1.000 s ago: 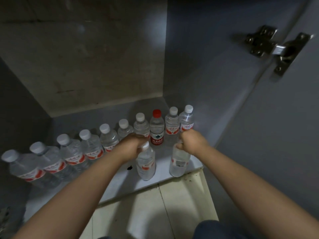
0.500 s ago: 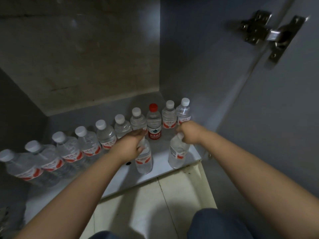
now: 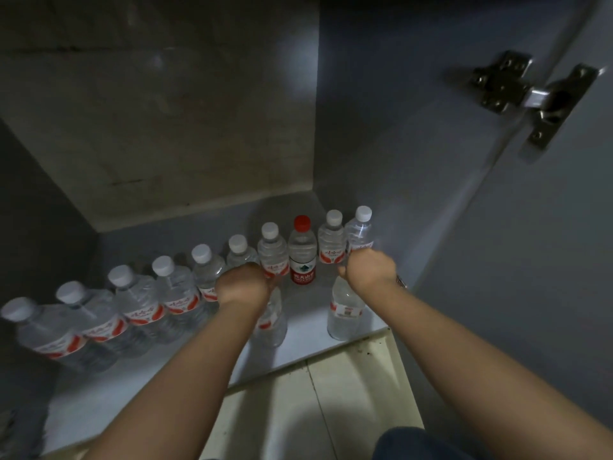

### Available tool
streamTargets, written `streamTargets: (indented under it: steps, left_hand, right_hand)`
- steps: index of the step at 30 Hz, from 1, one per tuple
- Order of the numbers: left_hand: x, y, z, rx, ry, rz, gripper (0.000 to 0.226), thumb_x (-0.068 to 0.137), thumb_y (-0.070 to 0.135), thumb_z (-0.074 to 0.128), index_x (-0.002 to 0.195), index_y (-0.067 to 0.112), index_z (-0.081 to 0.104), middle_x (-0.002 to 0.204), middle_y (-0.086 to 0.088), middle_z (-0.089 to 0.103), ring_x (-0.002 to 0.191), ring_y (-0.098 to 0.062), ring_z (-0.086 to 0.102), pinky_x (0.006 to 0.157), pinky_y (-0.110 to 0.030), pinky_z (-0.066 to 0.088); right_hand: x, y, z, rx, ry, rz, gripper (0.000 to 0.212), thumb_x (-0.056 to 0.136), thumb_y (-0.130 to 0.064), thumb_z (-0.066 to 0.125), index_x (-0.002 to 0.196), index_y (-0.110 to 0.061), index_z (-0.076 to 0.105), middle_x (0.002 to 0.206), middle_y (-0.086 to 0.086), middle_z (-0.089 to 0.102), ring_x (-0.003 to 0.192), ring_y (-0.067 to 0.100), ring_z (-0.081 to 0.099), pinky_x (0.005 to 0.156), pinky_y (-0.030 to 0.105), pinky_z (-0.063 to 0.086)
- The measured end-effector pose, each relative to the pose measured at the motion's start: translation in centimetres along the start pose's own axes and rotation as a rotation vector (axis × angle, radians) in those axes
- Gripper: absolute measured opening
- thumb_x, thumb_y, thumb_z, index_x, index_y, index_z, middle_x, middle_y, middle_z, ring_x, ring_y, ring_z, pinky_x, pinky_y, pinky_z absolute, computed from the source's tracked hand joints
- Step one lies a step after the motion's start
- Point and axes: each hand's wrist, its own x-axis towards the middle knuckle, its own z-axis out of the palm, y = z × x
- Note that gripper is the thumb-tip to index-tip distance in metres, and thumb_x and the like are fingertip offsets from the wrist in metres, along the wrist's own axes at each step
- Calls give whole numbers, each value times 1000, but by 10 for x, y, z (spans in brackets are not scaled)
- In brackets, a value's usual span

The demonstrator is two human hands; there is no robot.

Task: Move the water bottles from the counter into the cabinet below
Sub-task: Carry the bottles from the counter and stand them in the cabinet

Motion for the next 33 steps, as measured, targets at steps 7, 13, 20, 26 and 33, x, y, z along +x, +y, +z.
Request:
streamTargets:
  steps: [7,13,20,26,33]
  left_hand:
    - [3,-22,6,-104,-115,413,52,95,15,44,145,11,30,156,-13,24,142,-27,29,114,-31,30]
    - [3,-31,2,-94,-67,287,40,96,22,48,134,9,43,138,-13,51,123,-28,52,100,-32,42]
    - [7,-13,-11,-6,-47,8,50,96,47,40,121,7,56,126,-12,61,116,-28,59,93,-31,47]
    - [7,-29,-12,-27,-90,91,47,94,44,48,124,9,52,128,-13,58,116,-28,56,94,-32,44]
    - [4,-31,-10,-116,-185,333,53,97,22,49,145,11,30,151,-10,37,135,-26,40,108,-28,35]
  right_hand:
    - [3,19,2,-13,-154,-348,46,91,-33,56,131,-10,52,136,11,53,124,27,50,103,34,43]
    - [9,22,3,-86,-132,-415,32,91,-7,51,120,-9,63,125,13,63,116,27,58,98,33,48]
    - [9,5,2,-74,-71,-197,31,97,-14,46,121,2,58,126,20,60,117,34,58,96,37,48]
    - [13,5,1,-23,-83,-241,29,95,-13,50,118,0,59,124,19,61,114,33,59,94,35,48]
    - [9,2,-7,-118,-294,-571,50,85,9,48,128,-13,59,137,7,56,128,25,50,108,33,41]
